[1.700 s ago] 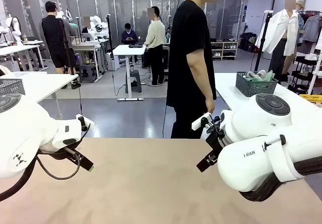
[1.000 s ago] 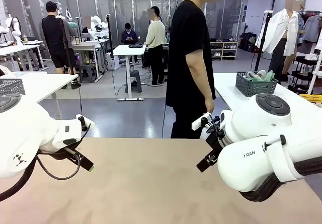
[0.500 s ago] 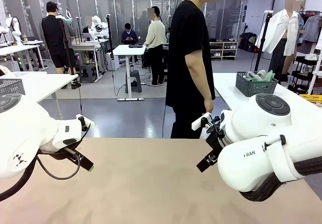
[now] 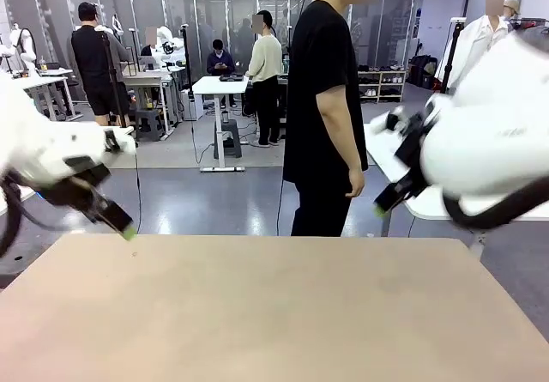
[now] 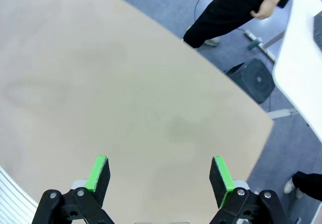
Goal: Fold the towels and place them in the basket.
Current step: When a person lays out a Towel with hook on the table, fold it in half twice.
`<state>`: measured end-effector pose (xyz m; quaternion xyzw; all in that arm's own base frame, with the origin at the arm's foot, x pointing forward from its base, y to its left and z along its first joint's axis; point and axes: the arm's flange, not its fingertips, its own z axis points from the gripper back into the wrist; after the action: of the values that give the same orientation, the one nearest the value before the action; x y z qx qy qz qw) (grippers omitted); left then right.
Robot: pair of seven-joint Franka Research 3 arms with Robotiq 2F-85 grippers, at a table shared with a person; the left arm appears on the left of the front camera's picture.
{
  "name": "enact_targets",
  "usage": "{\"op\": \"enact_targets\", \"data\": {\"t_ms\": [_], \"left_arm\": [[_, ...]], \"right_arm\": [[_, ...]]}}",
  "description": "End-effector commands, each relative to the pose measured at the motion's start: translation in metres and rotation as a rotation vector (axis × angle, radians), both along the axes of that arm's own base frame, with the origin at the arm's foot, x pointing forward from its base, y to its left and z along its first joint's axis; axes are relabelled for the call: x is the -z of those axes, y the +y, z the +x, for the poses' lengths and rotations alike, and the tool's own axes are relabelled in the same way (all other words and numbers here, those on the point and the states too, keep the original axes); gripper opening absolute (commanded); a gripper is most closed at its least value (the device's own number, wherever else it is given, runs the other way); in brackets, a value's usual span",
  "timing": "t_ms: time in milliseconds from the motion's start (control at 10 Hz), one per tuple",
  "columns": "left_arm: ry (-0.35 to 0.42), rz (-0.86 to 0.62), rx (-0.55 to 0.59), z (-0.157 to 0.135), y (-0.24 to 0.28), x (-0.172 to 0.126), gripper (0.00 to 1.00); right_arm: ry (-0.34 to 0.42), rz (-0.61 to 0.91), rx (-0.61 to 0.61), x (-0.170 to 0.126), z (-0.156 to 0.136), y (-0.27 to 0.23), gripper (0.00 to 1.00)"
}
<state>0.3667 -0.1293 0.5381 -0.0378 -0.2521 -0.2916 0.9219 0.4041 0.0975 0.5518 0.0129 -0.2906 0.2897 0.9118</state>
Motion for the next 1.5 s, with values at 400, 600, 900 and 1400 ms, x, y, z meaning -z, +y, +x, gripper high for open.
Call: {"op": "enact_targets", "data": {"t_ms": [400,600,900,1400], "left_arm": [[-0.104,-0.014,-0.022,-0.127,0.033,-0.208,1.0],[-0.188,-0.021,-0.057,-0.169,0.045,-0.241,1.0],[-0.274,-0.029,-0.105,-0.219,0.065,-0.258,1.0],[-0.337,-0.043,-0.213,-0.253,0.092,-0.267,1.0]], "right_arm": [[-0.17,-0.021,0.041,-0.177,-0.089,-0.066,1.0],[-0.207,0.013,0.067,-0.198,-0.114,-0.086,1.0],[-0.253,0.023,0.107,-0.211,-0.137,-0.105,1.0],[-0.26,0.01,0.227,-0.213,-0.173,-0.144,1.0]]}}
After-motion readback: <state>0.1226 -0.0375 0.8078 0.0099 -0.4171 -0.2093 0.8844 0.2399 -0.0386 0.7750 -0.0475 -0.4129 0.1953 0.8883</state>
